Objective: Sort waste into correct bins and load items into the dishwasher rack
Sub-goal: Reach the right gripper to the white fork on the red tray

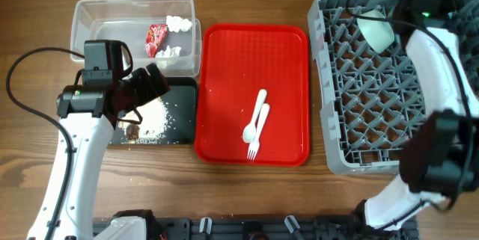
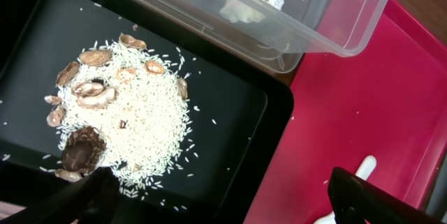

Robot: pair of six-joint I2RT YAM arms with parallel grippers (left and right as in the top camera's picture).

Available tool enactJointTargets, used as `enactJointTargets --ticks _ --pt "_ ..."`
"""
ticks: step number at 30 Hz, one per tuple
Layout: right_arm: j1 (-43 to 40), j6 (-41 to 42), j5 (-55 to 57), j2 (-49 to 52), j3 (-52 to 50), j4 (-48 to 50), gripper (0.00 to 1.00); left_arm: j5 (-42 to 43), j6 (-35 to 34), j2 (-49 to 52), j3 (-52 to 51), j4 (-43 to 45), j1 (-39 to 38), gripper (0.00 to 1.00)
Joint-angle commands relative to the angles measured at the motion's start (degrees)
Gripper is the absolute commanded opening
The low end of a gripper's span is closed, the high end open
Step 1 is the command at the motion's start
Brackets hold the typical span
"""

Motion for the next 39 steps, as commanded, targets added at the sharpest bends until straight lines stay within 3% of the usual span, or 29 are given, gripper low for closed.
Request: enactJointTargets --ticks 1,2,4,5,10,17,23,30,39 --pt "2.1 12.2 -27.0 -10.1 0.4 -12.3 0.76 0.1 -0.2 -0.6 0.6 0.0 0.3 0.99" --pt "3.9 21.1 -41.5 -11.8 0.4 -19.7 0.73 0.1 -0.2 -0.6 0.6 0.0 0.3 1.0" --pt "6.4 28.6 -53.5 -11.7 0.4 -26.8 0.65 0.1 -0.1 -0.6 0.6 -0.1 0.3 1.0" --pt "8.7 33.9 -55.6 -11.4 0.2 -31.3 0.61 0.1 -0.2 -0.6 0.6 -0.3 0.3 1.0" --pt "22.6 46.4 -52.8 -10.9 -7.2 -41.9 0.61 0.1 -0.2 -0.6 0.6 -0.2 0.3 1.0" --pt "36.3 57.2 -45.5 -10.7 -18.3 -40.0 0.64 0.1 -0.2 -0.6 0.6 -0.3 0.3 1.0" --pt "43.9 61.4 -40.4 -8.7 -25.6 -29.5 0.62 0.1 -0.2 -0.6 0.6 -0.3 0.3 1.0" --pt "46.4 66.1 -35.8 -2.4 -25.7 -26.4 0.56 0.1 -0.2 -0.6 0.6 -0.5 0.3 1.0" --pt "46.3 68.4 -30.8 1.0 -25.7 -26.4 0.55 0.1 -0.2 -0.6 0.6 -0.5 0.3 1.0"
